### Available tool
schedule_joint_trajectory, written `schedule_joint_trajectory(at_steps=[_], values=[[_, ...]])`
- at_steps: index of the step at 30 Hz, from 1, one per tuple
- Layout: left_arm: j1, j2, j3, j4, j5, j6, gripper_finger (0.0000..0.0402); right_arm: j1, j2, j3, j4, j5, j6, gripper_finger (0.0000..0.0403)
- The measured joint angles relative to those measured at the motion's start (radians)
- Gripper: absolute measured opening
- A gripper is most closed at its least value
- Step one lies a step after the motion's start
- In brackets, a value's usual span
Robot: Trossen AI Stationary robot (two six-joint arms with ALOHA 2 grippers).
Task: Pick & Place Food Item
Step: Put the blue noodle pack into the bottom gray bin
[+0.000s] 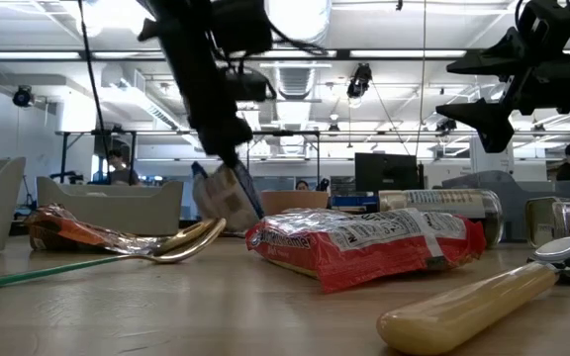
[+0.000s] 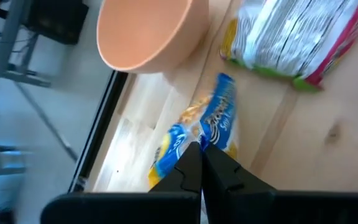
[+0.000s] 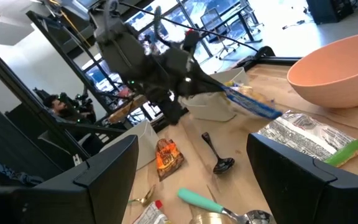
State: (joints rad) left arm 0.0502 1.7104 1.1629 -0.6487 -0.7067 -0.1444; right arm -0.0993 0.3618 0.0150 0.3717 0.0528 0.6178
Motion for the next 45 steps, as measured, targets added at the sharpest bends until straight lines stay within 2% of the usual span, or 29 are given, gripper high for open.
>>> schedule_joint_trajectory(at_steps=[6,13,27,36,45], values=[[-0.002,-0.1,-0.003,-0.014,0.03,-0.024,0.0,0.001,0.0,0.0,0.0,0.0,0.001,0.0297],[-0.003,-0.18,-0.003,-0.017,0.119,-0.041,0.0,0.001,0.0,0.0,0.002,0.0,0.004,0.0296],[-0.025,-0.204,0.0,-0.042,0.184,-0.07,0.0,0.0,0.0,0.0,0.003,0.001,0.004,0.0296],[-0.052,-0.206,0.086,-0.197,0.207,-0.099,0.0,0.0,0.0,0.0,0.003,0.001,0.003,0.0296],[-0.109,-0.206,0.23,-0.368,0.25,-0.116,0.0,0.001,0.0,0.0,0.003,0.001,0.008,0.0297]])
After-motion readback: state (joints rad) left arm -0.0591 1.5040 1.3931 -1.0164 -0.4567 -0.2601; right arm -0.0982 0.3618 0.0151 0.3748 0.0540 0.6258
